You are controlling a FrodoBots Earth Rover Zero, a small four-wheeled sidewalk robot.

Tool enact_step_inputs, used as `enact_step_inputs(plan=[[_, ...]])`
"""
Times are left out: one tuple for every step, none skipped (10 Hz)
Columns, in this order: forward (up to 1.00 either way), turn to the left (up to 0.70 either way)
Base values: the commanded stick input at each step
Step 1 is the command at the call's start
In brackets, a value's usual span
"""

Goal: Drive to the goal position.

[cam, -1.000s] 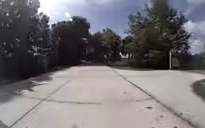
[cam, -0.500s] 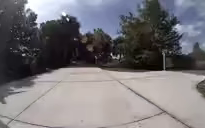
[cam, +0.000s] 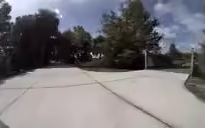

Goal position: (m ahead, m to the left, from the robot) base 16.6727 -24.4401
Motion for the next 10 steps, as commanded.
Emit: enact_step_inputs(plan=[[0.85,-0.34],[0.85,-0.34],[0.85,-0.34],[0.85,-0.34],[0.85,-0.34],[0.85,-0.34],[0.85,-0.34],[0.85,-0.34],[0.85,-0.34],[0.85,-0.27]])
